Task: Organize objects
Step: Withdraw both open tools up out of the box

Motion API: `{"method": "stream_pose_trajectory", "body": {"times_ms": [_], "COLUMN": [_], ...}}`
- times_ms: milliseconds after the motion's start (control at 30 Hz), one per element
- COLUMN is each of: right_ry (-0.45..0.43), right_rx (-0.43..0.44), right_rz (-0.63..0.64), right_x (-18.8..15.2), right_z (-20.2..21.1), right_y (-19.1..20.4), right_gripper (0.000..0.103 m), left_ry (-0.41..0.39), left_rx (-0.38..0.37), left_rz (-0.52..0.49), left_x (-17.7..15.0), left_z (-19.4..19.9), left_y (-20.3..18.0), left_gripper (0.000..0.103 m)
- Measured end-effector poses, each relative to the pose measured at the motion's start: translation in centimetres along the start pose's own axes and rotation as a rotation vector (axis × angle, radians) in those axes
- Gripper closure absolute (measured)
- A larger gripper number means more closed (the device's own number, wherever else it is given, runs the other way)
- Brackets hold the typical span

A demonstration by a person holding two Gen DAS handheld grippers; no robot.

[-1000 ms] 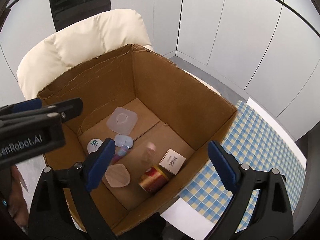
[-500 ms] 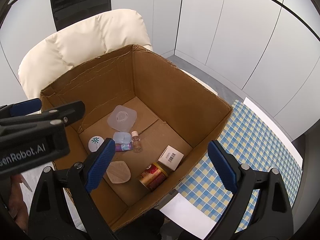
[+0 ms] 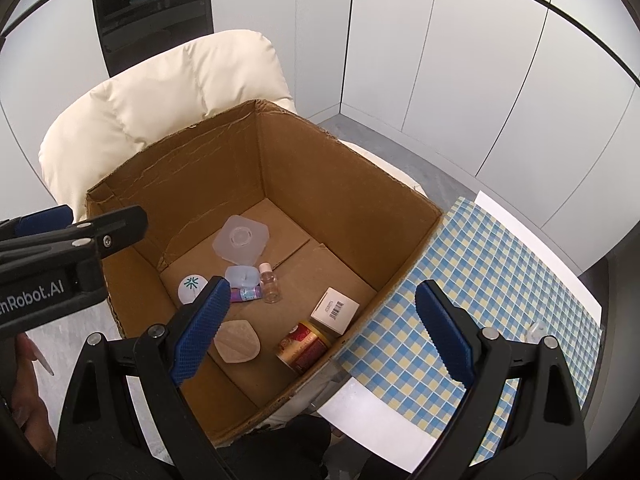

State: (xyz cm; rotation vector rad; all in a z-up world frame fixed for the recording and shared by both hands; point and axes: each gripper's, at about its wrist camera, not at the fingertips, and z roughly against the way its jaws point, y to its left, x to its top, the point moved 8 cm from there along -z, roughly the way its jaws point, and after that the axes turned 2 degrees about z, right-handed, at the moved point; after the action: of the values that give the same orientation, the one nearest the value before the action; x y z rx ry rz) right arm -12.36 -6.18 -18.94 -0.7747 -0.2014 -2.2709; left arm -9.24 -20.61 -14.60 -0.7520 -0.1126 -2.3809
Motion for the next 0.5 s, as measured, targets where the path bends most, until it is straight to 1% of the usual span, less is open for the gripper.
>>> {"method": "stream_pose_trajectory", "body": {"times_ms": [200,333,500], "right_ry": [0.019,0.029,0.031], "right_rx": [-0.012,-0.007,-0.005], "right_rz": [-0.003,-0.02,-0.025], "right_x": [-1.2,-2.2,-3.2], "right_z": [0.8,1.3,2.3], "right_y": [-0.6,-0.9,-0.9], "right_gripper": [0.008,0.008,0.008], "left_ry": [0.009,0.007,0.007], "left_rx": [0.004,0.0,0.015], "left_rz": [-0.031,-0.028,-0.046], "left_x": [-1.3,-2.4,-3.4], "left_z": [0.6,1.5,2.3], "left_y": [-0.1,0.1,0.3], "left_gripper": [0.011,0.011,0.011]}}
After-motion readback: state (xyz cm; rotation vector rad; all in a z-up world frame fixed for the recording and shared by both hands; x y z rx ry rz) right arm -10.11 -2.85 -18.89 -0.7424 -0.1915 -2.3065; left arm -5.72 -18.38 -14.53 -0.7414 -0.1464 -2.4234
